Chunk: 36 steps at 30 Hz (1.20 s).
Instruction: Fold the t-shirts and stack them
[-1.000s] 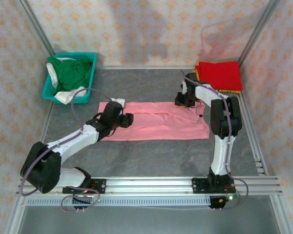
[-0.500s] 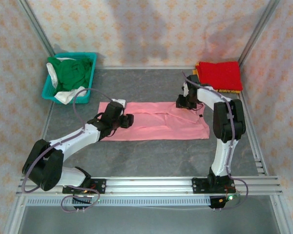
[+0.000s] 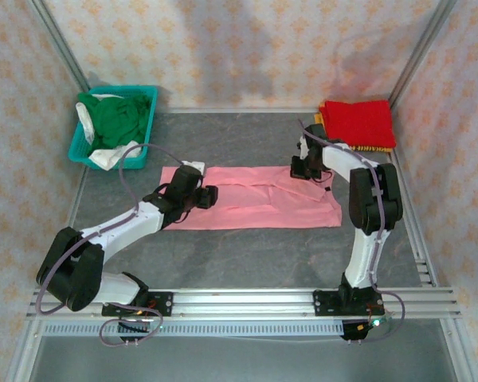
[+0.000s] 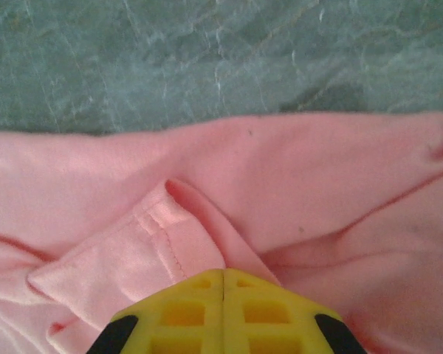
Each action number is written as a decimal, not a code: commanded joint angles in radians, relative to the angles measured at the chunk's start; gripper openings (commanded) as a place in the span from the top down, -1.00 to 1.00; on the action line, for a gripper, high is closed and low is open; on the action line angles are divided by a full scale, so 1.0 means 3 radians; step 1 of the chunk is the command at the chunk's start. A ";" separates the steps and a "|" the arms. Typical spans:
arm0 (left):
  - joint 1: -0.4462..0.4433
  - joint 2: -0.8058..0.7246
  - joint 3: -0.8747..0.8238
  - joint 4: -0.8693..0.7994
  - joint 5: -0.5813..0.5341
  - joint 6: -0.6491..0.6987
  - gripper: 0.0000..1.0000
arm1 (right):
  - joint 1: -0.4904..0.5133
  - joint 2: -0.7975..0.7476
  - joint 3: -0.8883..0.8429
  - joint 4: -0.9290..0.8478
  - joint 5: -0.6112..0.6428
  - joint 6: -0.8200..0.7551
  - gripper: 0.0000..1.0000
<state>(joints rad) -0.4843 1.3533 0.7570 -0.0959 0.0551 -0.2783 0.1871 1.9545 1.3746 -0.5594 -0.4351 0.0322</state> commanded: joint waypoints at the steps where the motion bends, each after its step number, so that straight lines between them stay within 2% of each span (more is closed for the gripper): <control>1: -0.0008 -0.0052 0.0050 -0.0043 -0.0186 0.0022 -0.25 | 0.0023 -0.0258 -0.0107 -0.0004 0.0054 0.0088 1.00; 10: -0.0002 -0.0058 0.0013 -0.0033 -0.0294 0.0002 -0.25 | 0.0381 -0.0710 -0.0519 0.0070 0.0261 0.0341 1.00; 19: -0.0006 -0.0054 -0.0013 -0.0086 -0.0346 0.0002 -0.25 | 0.0875 -0.1135 -0.0918 -0.0175 0.0889 0.0745 1.00; 22: -0.0005 -0.0056 -0.0046 -0.0082 -0.0367 0.0007 -0.25 | 0.1041 -0.1337 -0.1172 -0.0190 0.1029 0.0865 1.00; 24: -0.0002 -0.0044 -0.0069 -0.0056 -0.0364 0.0002 -0.25 | 0.1126 -0.1403 -0.1328 -0.0181 0.0981 0.0927 0.98; 27: -0.0004 0.0006 -0.0085 -0.0001 -0.0368 -0.0017 -0.25 | 0.1203 -0.1461 -0.1550 -0.0138 0.0896 0.1001 0.36; 29: -0.0006 0.0043 -0.0100 0.0054 -0.0353 -0.0023 -0.25 | 0.1207 -0.1527 -0.1615 -0.0114 0.0814 0.1016 0.30; 33: -0.0005 0.0124 -0.0019 0.0071 -0.0200 -0.0008 -0.25 | 0.1161 -0.1833 -0.1570 -0.0038 0.0905 0.1107 0.17; 36: -0.0005 0.0098 0.0063 0.0048 -0.0158 0.0002 -0.25 | 0.0892 -0.2079 -0.1570 0.0142 0.0829 0.1252 0.12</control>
<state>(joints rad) -0.4843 1.3884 0.7429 -0.0921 -0.0036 -0.2817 0.5175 1.4136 0.8883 -0.5716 -0.2012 0.3508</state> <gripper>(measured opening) 0.623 0.429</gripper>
